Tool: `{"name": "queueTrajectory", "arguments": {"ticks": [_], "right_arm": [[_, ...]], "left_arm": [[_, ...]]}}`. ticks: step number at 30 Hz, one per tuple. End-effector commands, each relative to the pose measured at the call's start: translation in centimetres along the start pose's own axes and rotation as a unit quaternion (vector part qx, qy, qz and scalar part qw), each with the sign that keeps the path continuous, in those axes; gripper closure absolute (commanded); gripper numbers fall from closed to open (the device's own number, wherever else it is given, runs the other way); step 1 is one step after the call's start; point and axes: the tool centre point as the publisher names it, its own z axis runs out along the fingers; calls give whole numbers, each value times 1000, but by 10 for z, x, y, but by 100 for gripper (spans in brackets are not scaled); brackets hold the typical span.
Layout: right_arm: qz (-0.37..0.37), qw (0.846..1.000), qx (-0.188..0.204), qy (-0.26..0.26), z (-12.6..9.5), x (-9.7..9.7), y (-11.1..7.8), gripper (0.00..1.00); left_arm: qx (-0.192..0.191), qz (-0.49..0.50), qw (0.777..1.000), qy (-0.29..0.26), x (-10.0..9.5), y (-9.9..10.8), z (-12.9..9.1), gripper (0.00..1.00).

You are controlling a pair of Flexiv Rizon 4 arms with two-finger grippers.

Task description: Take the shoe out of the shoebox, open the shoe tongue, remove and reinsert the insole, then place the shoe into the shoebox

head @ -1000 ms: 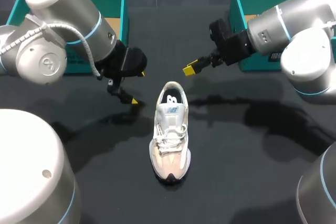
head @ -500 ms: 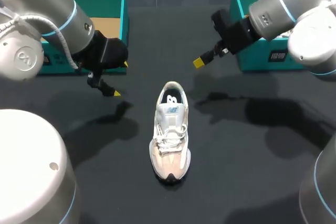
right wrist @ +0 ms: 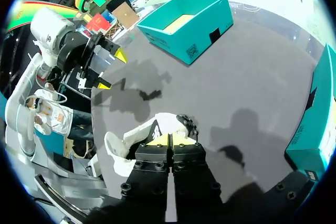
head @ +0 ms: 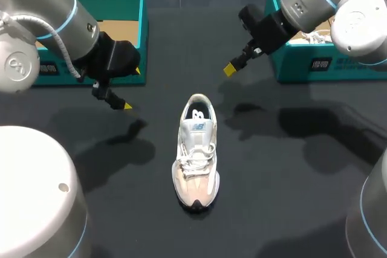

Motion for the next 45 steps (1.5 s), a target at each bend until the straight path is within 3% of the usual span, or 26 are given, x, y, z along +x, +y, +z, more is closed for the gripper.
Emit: {"name": "queueTrajectory", "arguments": {"ticks": [1,9,21,29,32,34,35,45], "right_arm": [[21,995,36,-88,17,26,7,100],[71,983,47,-162,27,52,1,100],[69,983,46,-161,33,53,2,100],[123,966,65,-220,62,70,-5,100],[197,941,75,-266,65,74,-10,100],[214,934,65,-277,64,76,-13,100],[238,922,66,-296,62,79,-14,100],[229,925,61,-296,65,81,-12,100]], "left_arm": [[10,24,1000,13,-8,8,-4,0],[28,84,995,43,-20,36,-24,0],[27,119,991,52,-24,40,-28,0],[17,137,989,54,-30,65,-38,0],[16,140,989,49,-30,79,-45,0],[20,139,989,46,-32,88,-51,0],[20,139,989,46,-32,88,-51,0],[20,139,989,46,-32,88,-51,0]]}}
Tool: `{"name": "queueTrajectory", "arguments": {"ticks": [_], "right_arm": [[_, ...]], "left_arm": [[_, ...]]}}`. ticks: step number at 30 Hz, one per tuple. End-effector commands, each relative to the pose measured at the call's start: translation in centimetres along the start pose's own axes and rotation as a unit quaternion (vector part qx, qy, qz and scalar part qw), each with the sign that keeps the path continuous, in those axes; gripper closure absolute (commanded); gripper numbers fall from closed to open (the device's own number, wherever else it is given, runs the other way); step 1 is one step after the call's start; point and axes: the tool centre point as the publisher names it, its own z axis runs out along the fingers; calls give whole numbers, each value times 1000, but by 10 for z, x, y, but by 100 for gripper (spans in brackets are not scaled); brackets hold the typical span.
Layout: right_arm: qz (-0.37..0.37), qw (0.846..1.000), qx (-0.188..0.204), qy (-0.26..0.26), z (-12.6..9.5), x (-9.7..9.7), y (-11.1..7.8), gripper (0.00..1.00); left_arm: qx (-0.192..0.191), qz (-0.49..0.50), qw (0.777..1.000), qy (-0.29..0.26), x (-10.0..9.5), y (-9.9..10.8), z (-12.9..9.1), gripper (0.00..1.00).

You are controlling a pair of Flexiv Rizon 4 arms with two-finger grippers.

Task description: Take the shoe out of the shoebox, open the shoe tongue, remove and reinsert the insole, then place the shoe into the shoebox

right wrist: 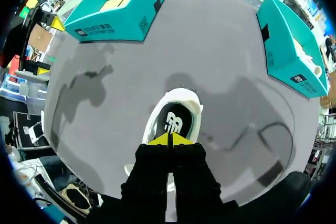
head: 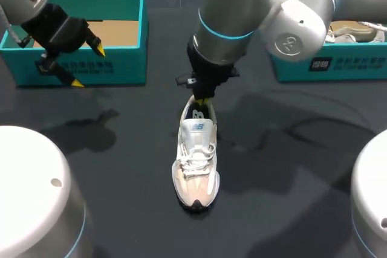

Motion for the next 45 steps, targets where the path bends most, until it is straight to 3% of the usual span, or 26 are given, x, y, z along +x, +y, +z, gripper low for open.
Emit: {"name": "queueTrajectory", "arguments": {"ticks": [1,8,21,32,45], "right_arm": [[-8,999,-2,-32,5,11,3,100],[-16,997,-3,-69,29,24,1,100],[-2,997,-13,-78,32,24,-2,100],[14,993,-25,-117,58,13,-3,100],[24,986,-31,-160,81,19,-8,100]], "left_arm": [[-1,0,1000,0,1,-1,0,0],[0,15,1000,7,8,4,-8,0],[-1,20,1000,7,9,4,-10,0],[-1,20,1000,7,9,4,-10,0],[-1,20,1000,7,9,4,-10,0]]}}
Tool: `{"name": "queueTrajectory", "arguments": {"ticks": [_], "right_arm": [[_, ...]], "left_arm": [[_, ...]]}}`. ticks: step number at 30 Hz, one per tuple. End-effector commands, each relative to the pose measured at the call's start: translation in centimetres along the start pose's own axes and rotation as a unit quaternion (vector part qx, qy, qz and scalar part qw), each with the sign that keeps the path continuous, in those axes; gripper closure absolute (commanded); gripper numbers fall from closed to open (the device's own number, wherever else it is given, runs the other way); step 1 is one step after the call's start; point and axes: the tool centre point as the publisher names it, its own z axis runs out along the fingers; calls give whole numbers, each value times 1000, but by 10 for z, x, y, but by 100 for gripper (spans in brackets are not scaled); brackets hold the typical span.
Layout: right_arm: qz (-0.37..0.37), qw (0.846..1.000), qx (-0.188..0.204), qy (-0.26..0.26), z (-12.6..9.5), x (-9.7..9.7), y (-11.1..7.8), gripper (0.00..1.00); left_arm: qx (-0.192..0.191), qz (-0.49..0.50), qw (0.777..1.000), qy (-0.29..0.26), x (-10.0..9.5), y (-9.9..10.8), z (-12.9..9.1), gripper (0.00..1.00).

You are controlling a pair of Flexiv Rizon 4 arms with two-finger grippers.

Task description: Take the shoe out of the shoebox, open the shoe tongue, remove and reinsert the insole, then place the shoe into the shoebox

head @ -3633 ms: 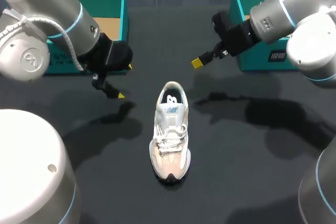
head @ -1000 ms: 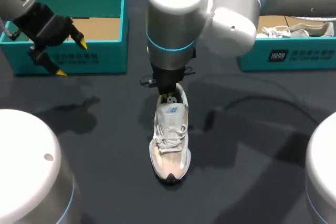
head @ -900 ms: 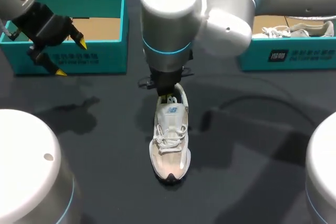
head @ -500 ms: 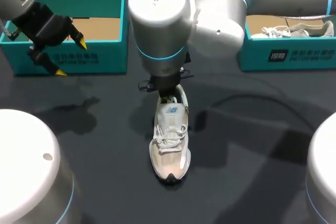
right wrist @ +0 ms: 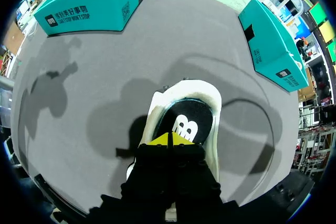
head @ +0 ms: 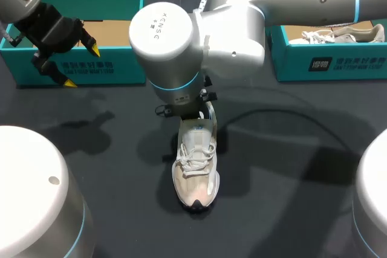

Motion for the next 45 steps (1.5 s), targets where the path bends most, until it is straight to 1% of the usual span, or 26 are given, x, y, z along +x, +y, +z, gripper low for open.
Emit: {"name": "queueTrajectory", "arguments": {"ticks": [1,4,10,15,19,25,30,34,36,40,42,45], "right_arm": [[1,1000,5,-11,10,8,0,100],[4,1000,6,-14,11,6,-1,100],[6,998,-13,-57,-7,-2,-1,100],[4,996,-17,-87,-10,-13,1,100],[0,995,-14,-99,-3,-19,6,100],[-4,994,-5,-105,12,-23,8,100],[0,995,7,-97,25,-27,4,100],[3,996,12,-87,30,-29,0,100],[3,996,9,-88,26,-29,-1,100],[-1,994,-10,-106,8,-30,-1,100],[-3,994,-18,-111,4,-32,0,100],[-7,994,-29,-103,3,-32,2,100]], "left_arm": [[-1,0,1000,0,1,0,-1,0],[-1,0,1000,0,1,0,-1,0],[-1,0,1000,0,1,0,-1,0],[-1,0,1000,0,1,0,-1,0],[-1,0,1000,0,1,0,-1,0],[-1,0,1000,0,1,0,-1,0],[-1,0,1000,0,1,0,-1,0],[-1,0,1000,0,1,0,-1,0],[-1,0,1000,0,1,0,-1,0],[-1,0,1000,0,1,0,-1,0],[-1,0,1000,0,1,0,-1,0],[-1,0,1000,0,1,0,-1,0]]}}
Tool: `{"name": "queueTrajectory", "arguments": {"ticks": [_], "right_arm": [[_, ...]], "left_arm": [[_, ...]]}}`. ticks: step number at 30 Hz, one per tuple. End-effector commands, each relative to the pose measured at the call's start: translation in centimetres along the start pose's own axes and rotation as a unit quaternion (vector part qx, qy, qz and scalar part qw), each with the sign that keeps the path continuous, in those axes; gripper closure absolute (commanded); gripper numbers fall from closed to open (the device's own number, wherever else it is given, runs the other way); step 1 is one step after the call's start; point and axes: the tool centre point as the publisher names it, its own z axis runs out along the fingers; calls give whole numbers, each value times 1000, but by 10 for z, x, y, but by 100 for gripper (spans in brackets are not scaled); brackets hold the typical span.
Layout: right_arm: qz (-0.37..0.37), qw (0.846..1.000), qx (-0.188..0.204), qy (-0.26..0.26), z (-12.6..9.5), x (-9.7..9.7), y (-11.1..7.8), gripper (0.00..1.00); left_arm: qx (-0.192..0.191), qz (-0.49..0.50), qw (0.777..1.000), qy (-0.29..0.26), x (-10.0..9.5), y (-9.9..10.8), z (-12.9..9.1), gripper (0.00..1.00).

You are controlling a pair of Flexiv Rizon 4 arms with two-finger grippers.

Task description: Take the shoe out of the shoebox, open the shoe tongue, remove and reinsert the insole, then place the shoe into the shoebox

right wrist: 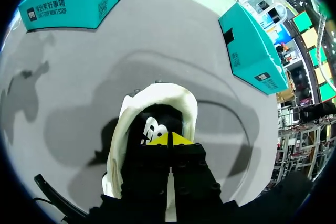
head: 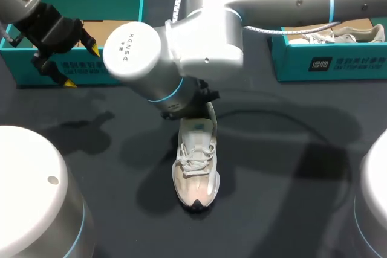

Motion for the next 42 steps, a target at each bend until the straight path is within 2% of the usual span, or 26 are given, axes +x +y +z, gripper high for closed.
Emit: {"name": "queueTrajectory", "arguments": {"ticks": [1,7,10,18,21,26,30,36,42], "right_arm": [[-2,1000,-16,9,-7,-3,-2,100],[-15,999,-19,24,7,2,4,100],[-18,1000,-3,14,16,4,6,100],[-25,999,20,30,34,11,6,100],[-28,999,17,29,28,14,4,100],[-27,1000,-1,-10,5,9,3,100],[-34,999,10,-37,2,5,2,100],[-44,997,34,-47,17,0,0,100],[-42,995,72,-50,43,-1,-1,100]], "left_arm": [[-1,0,1000,0,1,0,-1,0],[-1,0,1000,0,1,0,-1,0],[-1,0,1000,0,1,0,-1,0],[-1,0,1000,0,1,0,-1,0],[-1,0,1000,0,1,0,-1,0],[-1,0,1000,0,1,0,-1,0],[-1,0,1000,0,1,0,-1,0],[-1,0,1000,0,1,0,-1,0],[-1,0,1000,0,1,0,-1,0]]}}
